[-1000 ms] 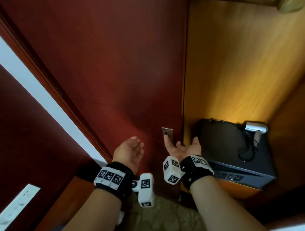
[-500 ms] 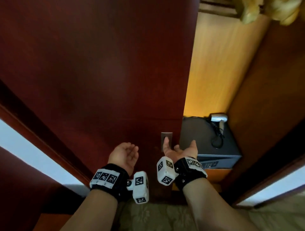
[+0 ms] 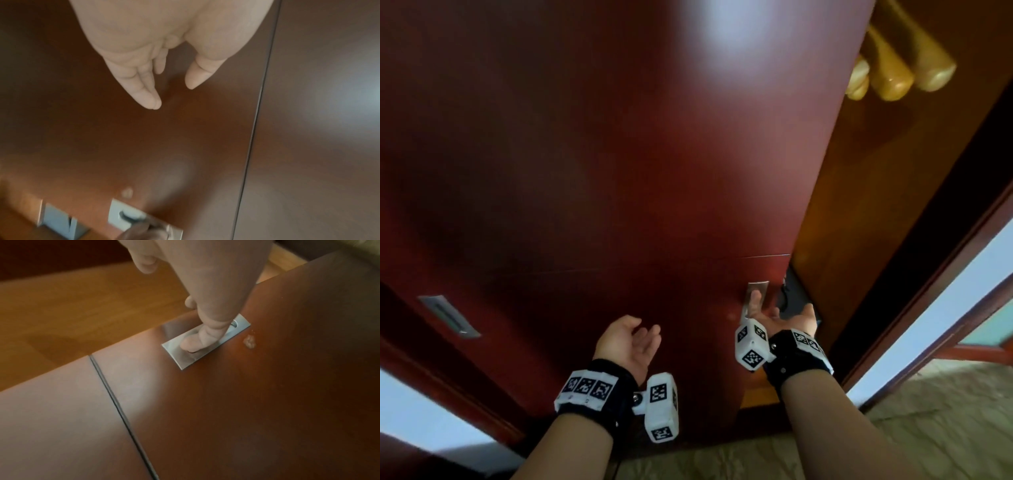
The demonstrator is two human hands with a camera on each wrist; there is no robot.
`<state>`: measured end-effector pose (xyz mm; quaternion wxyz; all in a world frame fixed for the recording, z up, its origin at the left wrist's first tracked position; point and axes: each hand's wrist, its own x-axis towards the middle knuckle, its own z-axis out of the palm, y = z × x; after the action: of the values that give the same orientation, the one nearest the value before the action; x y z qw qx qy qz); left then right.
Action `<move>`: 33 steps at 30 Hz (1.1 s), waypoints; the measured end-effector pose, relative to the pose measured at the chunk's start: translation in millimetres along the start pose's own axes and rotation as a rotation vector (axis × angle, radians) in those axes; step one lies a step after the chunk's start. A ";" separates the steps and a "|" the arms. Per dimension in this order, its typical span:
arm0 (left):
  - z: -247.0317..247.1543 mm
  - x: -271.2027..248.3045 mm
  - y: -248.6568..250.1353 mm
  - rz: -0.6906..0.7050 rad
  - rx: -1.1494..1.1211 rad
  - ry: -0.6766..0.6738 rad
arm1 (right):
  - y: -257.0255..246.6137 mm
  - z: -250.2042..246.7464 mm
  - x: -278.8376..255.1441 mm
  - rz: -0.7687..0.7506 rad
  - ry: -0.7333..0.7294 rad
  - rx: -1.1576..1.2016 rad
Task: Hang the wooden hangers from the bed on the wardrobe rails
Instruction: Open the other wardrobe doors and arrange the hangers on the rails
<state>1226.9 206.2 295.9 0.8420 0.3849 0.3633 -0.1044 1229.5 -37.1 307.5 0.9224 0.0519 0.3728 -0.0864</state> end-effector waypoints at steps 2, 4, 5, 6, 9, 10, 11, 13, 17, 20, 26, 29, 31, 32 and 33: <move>11.0 -2.0 -6.3 -0.002 -0.004 -0.007 | -17.6 1.8 -4.3 -0.012 -0.003 0.019; 26.3 -4.8 -16.8 -0.006 -0.012 -0.014 | -36.0 5.7 -11.1 -0.036 0.004 0.040; 35.0 -6.4 -24.2 -0.010 -0.013 -0.022 | -45.5 9.0 -15.1 -0.044 0.004 0.037; 44.2 -8.7 -32.3 -0.014 -0.009 -0.034 | -55.3 11.6 -17.2 -0.038 0.003 0.038; 71.4 -16.3 -58.0 -0.015 0.023 -0.060 | -84.4 15.4 -14.9 0.008 0.004 0.064; 79.2 -18.5 -65.5 -0.015 0.035 -0.066 | -92.9 16.1 -11.5 0.021 0.007 0.066; 86.7 -20.6 -72.7 -0.016 0.047 -0.073 | -101.8 16.3 -6.6 0.036 0.007 0.061; 100.1 -23.5 -84.7 -0.013 0.066 -0.082 | -117.6 16.6 4.4 0.062 0.000 0.062; 121.8 -27.5 -99.2 0.013 0.069 -0.083 | -144.4 19.1 18.2 0.085 0.018 0.069; 135.7 -30.6 -106.8 0.020 0.049 -0.094 | -158.8 21.2 18.8 0.116 0.025 0.052; 156.8 -35.3 -119.6 0.015 0.013 -0.156 | -168.2 26.5 16.3 0.169 0.055 -0.008; 163.0 -35.9 -118.8 0.016 -0.007 -0.168 | -171.4 29.4 13.4 0.176 0.073 -0.037; 164.2 -37.6 -115.5 0.008 -0.016 -0.174 | -174.6 28.7 16.4 0.183 0.074 -0.057; 163.5 -36.6 -113.4 0.006 -0.019 -0.169 | -176.4 29.1 17.8 0.193 0.059 -0.071; 162.8 -35.6 -110.0 0.004 -0.020 -0.161 | -178.3 30.5 18.4 0.199 0.055 -0.068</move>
<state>1237.9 9.6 329.2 0.8726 0.3674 0.2946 -0.1294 1227.9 -218.9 310.9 0.9171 0.0598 0.3936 0.0195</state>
